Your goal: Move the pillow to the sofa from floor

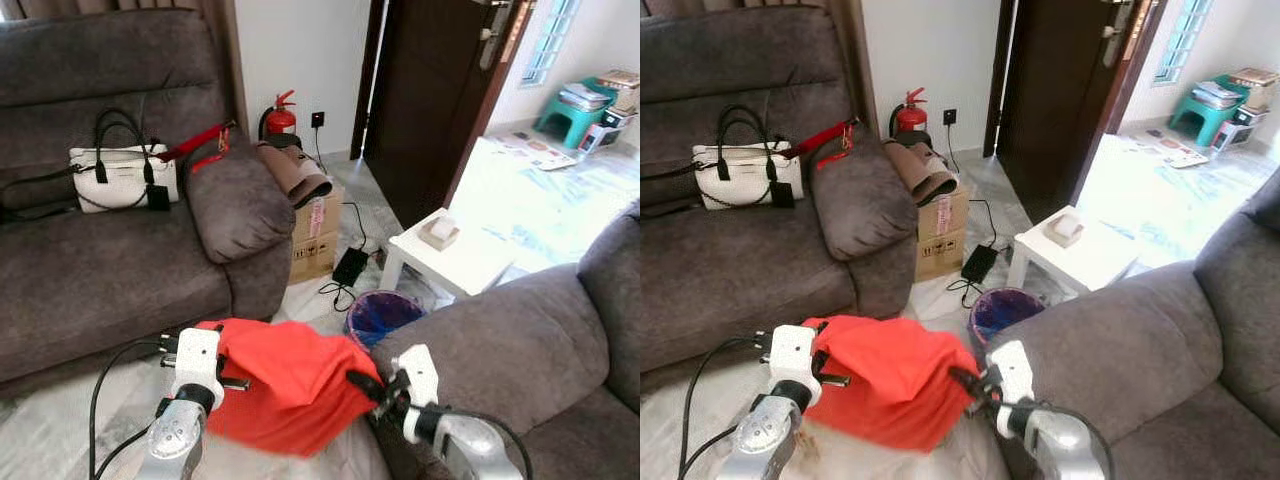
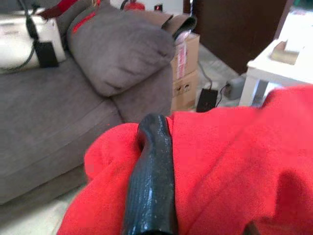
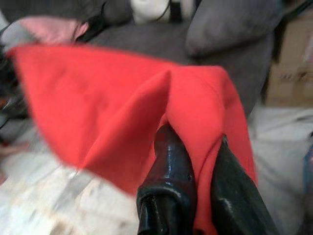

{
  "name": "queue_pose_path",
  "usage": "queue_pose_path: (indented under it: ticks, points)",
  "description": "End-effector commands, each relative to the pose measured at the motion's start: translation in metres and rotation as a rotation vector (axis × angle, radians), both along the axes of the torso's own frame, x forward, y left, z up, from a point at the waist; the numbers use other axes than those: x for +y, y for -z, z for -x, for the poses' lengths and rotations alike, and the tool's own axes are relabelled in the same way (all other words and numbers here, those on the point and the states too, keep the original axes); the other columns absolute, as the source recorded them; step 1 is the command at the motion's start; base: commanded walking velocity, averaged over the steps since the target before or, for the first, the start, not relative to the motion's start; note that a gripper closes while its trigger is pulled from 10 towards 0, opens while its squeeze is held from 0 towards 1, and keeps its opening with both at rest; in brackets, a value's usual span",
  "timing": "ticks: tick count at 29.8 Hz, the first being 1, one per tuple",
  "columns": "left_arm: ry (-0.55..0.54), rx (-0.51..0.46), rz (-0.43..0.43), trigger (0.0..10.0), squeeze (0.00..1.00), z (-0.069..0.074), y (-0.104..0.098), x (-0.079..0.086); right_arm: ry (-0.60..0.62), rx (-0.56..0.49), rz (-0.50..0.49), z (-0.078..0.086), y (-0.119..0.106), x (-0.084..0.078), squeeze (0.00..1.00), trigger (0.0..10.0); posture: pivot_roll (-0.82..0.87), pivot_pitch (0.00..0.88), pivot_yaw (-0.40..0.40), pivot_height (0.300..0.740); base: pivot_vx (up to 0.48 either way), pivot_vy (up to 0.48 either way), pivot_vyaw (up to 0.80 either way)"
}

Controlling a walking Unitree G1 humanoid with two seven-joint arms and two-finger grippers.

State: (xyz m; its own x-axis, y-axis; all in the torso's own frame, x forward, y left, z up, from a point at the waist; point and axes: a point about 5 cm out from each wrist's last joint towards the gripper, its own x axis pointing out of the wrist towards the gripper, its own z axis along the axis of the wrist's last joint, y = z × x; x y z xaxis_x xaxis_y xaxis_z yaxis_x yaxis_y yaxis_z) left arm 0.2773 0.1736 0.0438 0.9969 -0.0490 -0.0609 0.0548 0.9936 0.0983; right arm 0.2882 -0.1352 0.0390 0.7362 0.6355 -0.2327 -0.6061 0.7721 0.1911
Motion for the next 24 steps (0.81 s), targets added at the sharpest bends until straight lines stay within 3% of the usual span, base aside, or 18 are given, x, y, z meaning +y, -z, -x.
queue_pose_path:
  ticks: [1, 14, 24]
  points:
    - [0.009, -0.068, 0.005, 10.0, 0.0, -0.005, -0.015, -0.005, 0.053, -0.057, -0.027, -0.008, -0.01, -0.003, 0.0, 10.0, 0.19, 0.016, -0.043, 0.74, 0.0, 0.0, 0.0]
    - [-0.082, -0.064, -0.008, 10.0, 0.0, 0.009, -0.021, 0.01, 0.164, -0.068, -0.06, -0.017, -0.011, -0.002, 0.0, 10.0, 0.2, 0.028, -0.04, 0.74, 0.0, 0.0, 0.0]
    - [-0.096, -0.05, -0.015, 10.0, 0.0, 0.014, -0.022, 0.009, 0.2, -0.068, -0.075, -0.018, -0.01, -0.006, 0.0, 10.0, 0.22, 0.035, -0.062, 0.74, 0.0, 0.0, 0.0]
